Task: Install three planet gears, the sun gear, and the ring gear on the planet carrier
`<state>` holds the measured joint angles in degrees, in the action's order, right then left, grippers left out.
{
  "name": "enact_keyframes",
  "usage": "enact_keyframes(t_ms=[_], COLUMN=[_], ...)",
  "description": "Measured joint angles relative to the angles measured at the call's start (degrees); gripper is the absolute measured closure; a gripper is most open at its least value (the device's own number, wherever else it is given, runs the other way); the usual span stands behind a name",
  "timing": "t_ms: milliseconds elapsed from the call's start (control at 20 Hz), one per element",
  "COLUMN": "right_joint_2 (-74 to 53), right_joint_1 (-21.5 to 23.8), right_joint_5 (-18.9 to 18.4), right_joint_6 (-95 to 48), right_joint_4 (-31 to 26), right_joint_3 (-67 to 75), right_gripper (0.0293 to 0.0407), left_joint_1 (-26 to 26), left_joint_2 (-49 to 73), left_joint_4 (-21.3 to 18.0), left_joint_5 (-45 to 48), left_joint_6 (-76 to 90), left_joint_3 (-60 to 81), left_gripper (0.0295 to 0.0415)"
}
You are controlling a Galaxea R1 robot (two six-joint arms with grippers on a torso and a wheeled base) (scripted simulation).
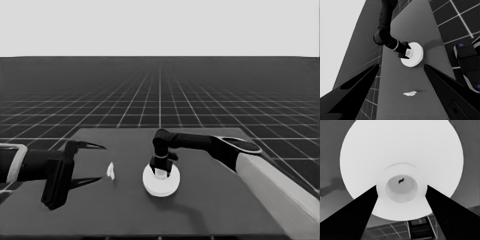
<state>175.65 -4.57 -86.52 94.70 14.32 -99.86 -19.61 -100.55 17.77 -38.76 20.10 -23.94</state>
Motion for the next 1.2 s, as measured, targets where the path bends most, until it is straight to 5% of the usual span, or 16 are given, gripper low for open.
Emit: enact_keyframes(t_ms=[1100, 1150, 1200], right_joint_2=[-0.06, -0.06, -0.06], right_joint_1=[-0.1, -0.13, -0.15], right_joint_5=[-0.02, -0.02, -0.02], right_joint_6=[11.0, 11.3, 11.48], right_joint_4=[0.04, 0.05, 0.06], right_joint_3=[-0.04, -0.05, -0.05], right_gripper=[0.0351, 0.0327, 0.0319], left_joint_1=[0.0, 0.0, 0.0], left_joint_2=[0.0, 0.0, 0.0], left_joint_4=[0.0, 0.0, 0.0], left_joint_5=[0.0, 0.0, 0.0], left_joint_6=[0.0, 0.0, 0.0], left_joint_3=[0.0, 0.0, 0.0], left_gripper=[0.0326, 0.0326, 0.0326])
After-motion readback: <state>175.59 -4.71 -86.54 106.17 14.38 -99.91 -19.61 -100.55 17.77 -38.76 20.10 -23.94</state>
